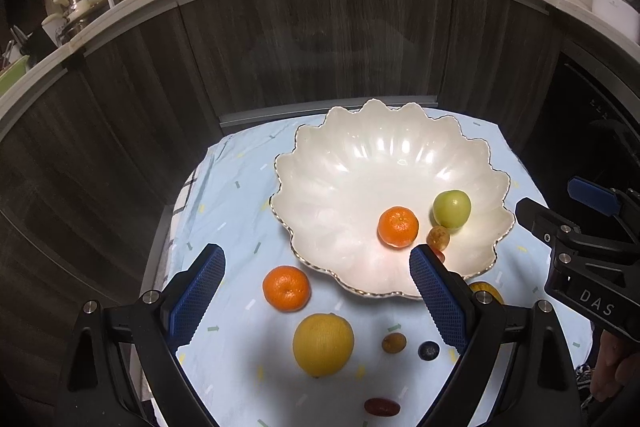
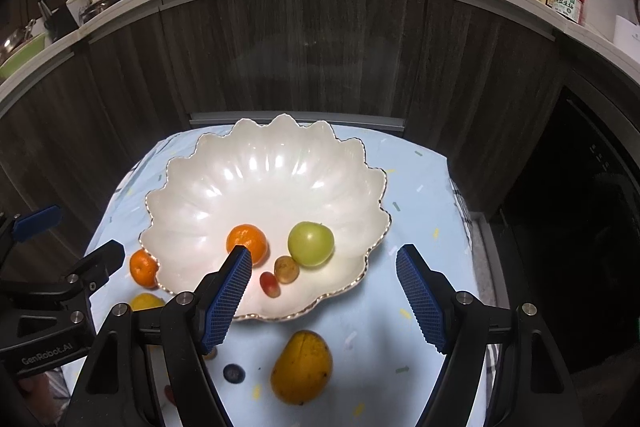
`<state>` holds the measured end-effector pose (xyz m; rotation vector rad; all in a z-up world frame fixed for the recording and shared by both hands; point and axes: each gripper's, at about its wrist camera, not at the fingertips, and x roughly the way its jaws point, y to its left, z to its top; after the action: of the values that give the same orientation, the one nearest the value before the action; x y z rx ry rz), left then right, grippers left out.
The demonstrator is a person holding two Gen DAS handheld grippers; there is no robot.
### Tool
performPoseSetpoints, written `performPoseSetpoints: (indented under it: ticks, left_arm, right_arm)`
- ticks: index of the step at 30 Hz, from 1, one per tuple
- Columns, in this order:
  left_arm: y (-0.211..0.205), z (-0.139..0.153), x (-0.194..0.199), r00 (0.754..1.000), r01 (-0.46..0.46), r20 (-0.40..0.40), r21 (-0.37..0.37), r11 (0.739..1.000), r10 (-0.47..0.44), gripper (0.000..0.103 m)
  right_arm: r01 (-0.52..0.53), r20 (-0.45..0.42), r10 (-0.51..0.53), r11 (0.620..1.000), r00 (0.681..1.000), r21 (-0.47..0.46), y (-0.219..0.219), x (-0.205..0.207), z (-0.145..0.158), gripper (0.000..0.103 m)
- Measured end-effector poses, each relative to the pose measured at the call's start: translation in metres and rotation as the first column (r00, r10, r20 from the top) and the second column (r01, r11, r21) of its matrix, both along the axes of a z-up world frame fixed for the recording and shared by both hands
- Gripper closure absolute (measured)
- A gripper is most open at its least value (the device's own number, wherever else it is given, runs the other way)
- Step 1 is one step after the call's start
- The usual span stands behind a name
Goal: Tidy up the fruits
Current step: 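Withdraw both tools from the bowl toward the dark red date and mango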
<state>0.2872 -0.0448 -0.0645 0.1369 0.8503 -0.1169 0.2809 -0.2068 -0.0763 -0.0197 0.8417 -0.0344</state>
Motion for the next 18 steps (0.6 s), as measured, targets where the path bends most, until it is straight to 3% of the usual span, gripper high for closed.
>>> performPoseSetpoints:
  ticks: [18]
  left_arm:
    - [0.013, 0.001, -0.028, 0.999, -0.032, 0.008, 0.003, 0.999, 0.032, 0.009]
  right_arm:
    - [0.020, -0.007, -0.020, 1.000, 1.000, 0.005, 0.009, -0.027, -0.001, 0.028]
